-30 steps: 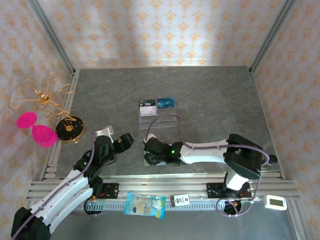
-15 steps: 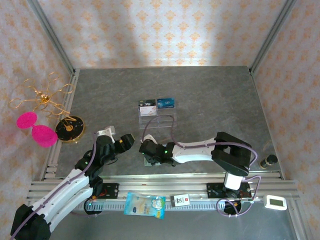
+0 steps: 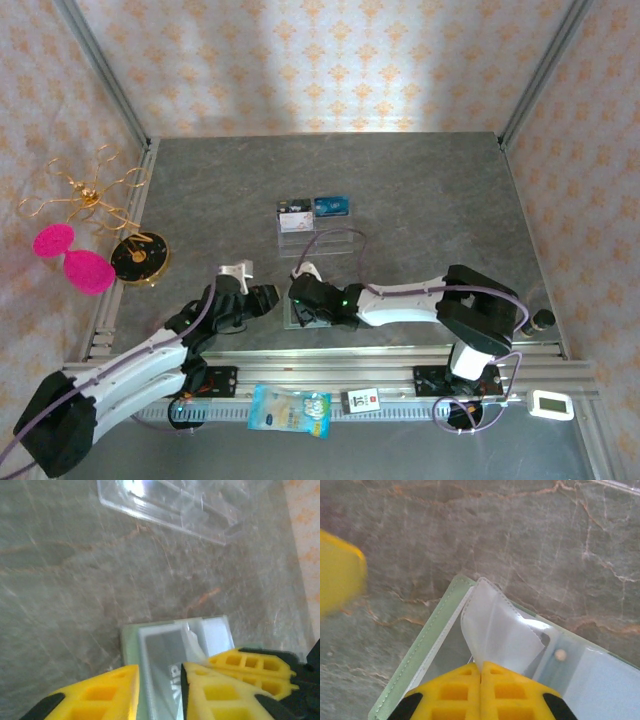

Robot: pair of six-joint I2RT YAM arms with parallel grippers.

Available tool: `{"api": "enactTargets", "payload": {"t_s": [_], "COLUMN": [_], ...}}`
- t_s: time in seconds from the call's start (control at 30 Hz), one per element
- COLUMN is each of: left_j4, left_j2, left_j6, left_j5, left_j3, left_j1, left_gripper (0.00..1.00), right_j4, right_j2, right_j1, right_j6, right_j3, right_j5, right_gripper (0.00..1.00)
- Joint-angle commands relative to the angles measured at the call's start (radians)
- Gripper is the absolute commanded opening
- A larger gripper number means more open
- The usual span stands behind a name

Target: Take the credit cards out of the card holder

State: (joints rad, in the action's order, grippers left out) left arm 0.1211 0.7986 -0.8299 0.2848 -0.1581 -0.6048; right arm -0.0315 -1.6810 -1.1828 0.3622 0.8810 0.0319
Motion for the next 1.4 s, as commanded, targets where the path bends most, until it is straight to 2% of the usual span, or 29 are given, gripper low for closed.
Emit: {"api": "enactTargets", "payload": {"t_s": [0.0,0.1,0.13,0.23,0.27,0.33,0.5,0.73,0.8,0.9,0.97,1.03,1.1,1.17,1.27,1.37], "left_j4": [0.109,0.141,0.144,0.163,0.173,0.187,0.22,0.218,0.205,0.198,0.136,0.095,0.07,0.034,0.003,-0.003], "left_j2": [0.079,0.154,0.177,0.242,0.262,0.301,0.437,0.68,0.689,0.634,0.572,0.482,0.382,0.282,0.21,0.207], "left_j6": [0.005,0.006,0.011,0.026,0.026,0.03,0.041,0.078,0.077,0.078,0.079,0.073,0.059,0.047,0.051,0.059], "left_j5": [0.009,0.016,0.017,0.035,0.04,0.047,0.069,0.119,0.11,0.08,0.03,-0.027,-0.071,-0.086,-0.068,-0.056], "left_j3": [-0.027,-0.039,-0.046,-0.075,-0.084,-0.105,-0.179,-0.343,-0.36,-0.346,-0.341,-0.307,-0.25,-0.193,-0.144,-0.132], "left_j1": [-0.036,-0.048,-0.051,-0.064,-0.073,-0.092,-0.162,-0.26,-0.263,-0.262,-0.257,-0.239,-0.203,-0.144,-0.09,-0.086], "left_gripper": [0.17,0.15,0.15,0.15,0.15,0.15,0.16,0.16,0.17,0.27,0.32,0.35,0.34,0.28,0.26,0.25], "right_j4": [0.081,0.117,0.128,0.151,0.158,0.16,0.111,0.013,0.005,0.004,-0.003,0.022,0.058,0.112,0.171,0.143], "right_j2": [0.039,0.067,0.074,0.102,0.126,0.189,0.391,0.57,0.589,0.598,0.595,0.587,0.568,0.534,0.435,0.308], "right_j1": [0.001,0.001,0.001,-0.001,-0.001,-0.001,0.002,0.01,0.013,0.014,0.014,0.015,0.028,0.057,0.095,0.099], "right_j6": [0.049,0.069,0.074,0.095,0.106,0.129,0.184,0.261,0.279,0.288,0.293,0.262,0.233,0.195,0.144,0.129], "right_j3": [-0.029,-0.057,-0.064,-0.086,-0.102,-0.139,-0.224,-0.292,-0.309,-0.319,-0.314,-0.306,-0.301,-0.293,-0.257,-0.206], "right_j5": [-0.012,-0.011,-0.013,-0.011,0.008,0.075,0.253,0.354,0.361,0.37,0.382,0.353,0.278,0.131,-0.131,-0.23], "right_gripper": [0.0,0.0,0.04,0.33,0.39,0.44,0.48,0.48,0.47,0.47,0.46,0.45,0.39,0.28,0.23,0.17]}}
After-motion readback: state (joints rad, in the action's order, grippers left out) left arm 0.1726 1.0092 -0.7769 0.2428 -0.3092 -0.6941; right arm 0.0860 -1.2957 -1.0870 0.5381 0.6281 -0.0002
